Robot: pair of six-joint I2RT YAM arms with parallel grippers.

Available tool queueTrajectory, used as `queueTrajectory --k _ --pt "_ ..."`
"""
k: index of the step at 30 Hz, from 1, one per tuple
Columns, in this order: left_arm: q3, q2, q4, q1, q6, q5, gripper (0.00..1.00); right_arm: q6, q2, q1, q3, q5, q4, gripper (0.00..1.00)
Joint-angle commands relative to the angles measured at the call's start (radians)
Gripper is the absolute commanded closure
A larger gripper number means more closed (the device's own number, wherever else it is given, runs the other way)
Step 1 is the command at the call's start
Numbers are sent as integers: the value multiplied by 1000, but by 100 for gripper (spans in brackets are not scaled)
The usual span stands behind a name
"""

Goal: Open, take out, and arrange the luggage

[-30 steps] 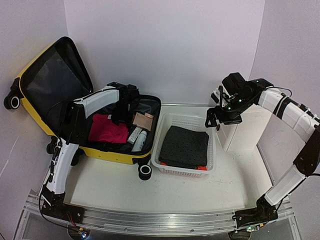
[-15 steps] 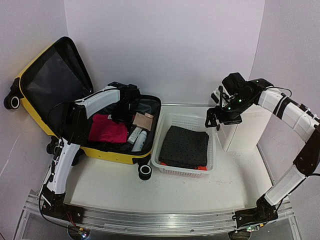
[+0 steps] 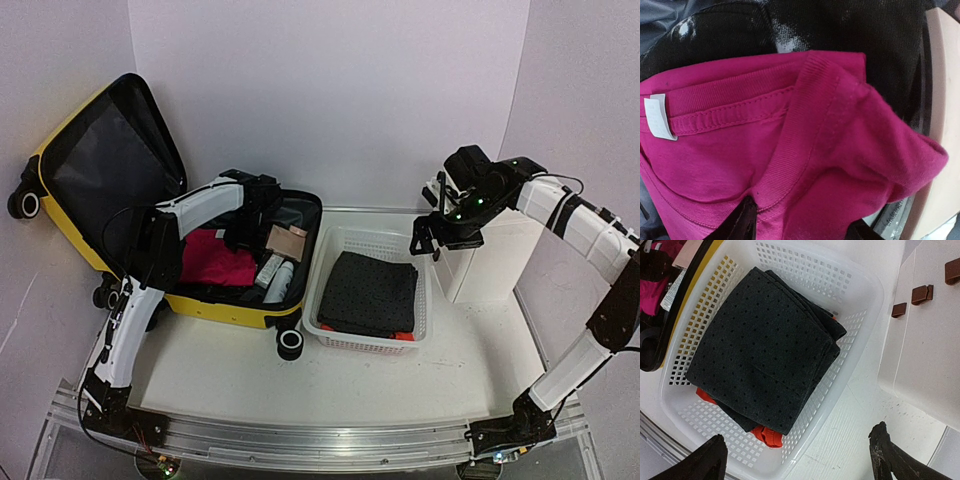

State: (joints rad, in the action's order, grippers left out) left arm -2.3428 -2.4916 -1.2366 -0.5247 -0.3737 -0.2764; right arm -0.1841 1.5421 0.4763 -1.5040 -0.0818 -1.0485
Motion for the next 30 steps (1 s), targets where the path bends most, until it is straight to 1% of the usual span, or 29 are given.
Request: queueTrajectory --k 1,6,8,16,26,30 --pt "-34 10 -13 -1 -2 -52 52 -10 0 -5 -4 -6 7 2" --pt "-49 18 -16 0 12 -84 68 -10 -2 -5 -5 -6 6 2" --pt "-56 22 -17 0 12 -93 72 -9 -2 -5 -6 -4 7 2" --pt "-61 59 -18 4 7 -100 99 -12 -6 -5 -3 -5 7 2" --pt "-18 142 -3 38 -7 28 100 -17 -17 -5 8 2 8 2" --pt "24 191 21 39 -4 32 100 -17 -20 -5 11 7 8 2"
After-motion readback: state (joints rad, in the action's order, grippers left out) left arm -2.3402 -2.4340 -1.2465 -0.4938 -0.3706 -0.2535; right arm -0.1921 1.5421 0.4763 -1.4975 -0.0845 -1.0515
